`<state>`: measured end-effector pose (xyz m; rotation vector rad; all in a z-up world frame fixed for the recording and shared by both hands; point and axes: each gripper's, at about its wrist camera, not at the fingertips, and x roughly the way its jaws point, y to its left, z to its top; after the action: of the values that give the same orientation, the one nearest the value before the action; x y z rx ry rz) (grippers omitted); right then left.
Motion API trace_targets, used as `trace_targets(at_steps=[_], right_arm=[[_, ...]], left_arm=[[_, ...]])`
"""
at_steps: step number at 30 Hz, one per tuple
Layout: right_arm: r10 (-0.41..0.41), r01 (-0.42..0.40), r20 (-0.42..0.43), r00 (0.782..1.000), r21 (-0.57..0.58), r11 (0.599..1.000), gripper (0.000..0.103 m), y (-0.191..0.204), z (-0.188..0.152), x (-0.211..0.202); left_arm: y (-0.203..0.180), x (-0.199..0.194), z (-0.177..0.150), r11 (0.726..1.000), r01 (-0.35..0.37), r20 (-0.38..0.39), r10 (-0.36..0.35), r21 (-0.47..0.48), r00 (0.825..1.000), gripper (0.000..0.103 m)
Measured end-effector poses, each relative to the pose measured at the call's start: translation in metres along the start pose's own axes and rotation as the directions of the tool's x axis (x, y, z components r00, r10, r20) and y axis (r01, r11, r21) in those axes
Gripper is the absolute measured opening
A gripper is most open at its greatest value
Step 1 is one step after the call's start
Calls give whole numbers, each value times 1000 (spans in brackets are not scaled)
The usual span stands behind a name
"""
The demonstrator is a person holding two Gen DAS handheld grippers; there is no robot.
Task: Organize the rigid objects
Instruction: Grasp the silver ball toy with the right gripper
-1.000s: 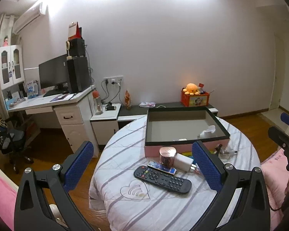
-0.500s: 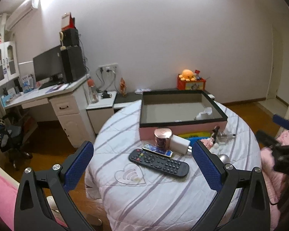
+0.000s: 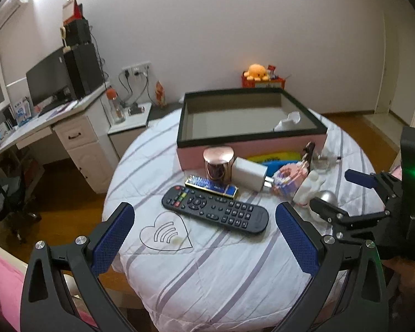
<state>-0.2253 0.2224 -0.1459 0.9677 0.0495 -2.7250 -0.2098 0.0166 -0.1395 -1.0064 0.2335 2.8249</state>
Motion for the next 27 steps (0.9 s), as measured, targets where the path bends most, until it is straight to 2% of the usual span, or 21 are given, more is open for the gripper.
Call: trace_targets(at_steps=[1,4,8,10,12,16,18,20,23,27], right_arm=[[12,-12,-13,1000,6,1000,93,-1,-1,5],[41,-40,-42,998,20,999,78,-2,-2,13],[87,-86,-81,993,18,996,77,-1,-4,24],[107,-106,-96,990,12,994,73,0,-7,29],[156,-156,-107,982,10,988,50,-1,-10,30],[161,-162,-106,981,0,987,49,-8,-13,22],[150,-151,-95,984,4,989,49,-13,-13,15],[154,-153,-67,986,16,988,49,-21,-12,4],[154,-153,-24,988,21,988,49,-29,-7,-10],[130,-131,13,991,27,991,49,-40,10,-11]], left_arm=[[0,3,-1,1000,-4,-10,4,0,1000,103],[2,12,-1,1000,-1,-33,1,-2,999,103],[2,25,-1,1000,1,-67,-2,-10,998,103],[1,31,-2,1000,-4,-82,3,-13,997,103],[2,40,-3,1000,-1,-107,-1,-20,994,103],[3,55,-4,997,13,-140,-24,-76,990,103],[2,63,-1,997,1,-148,-13,-83,989,103],[-1,70,3,997,-17,-150,5,-78,989,103],[-5,80,10,995,-9,-159,-6,-96,987,103],[-5,89,20,994,-11,-152,-6,-111,988,103]])
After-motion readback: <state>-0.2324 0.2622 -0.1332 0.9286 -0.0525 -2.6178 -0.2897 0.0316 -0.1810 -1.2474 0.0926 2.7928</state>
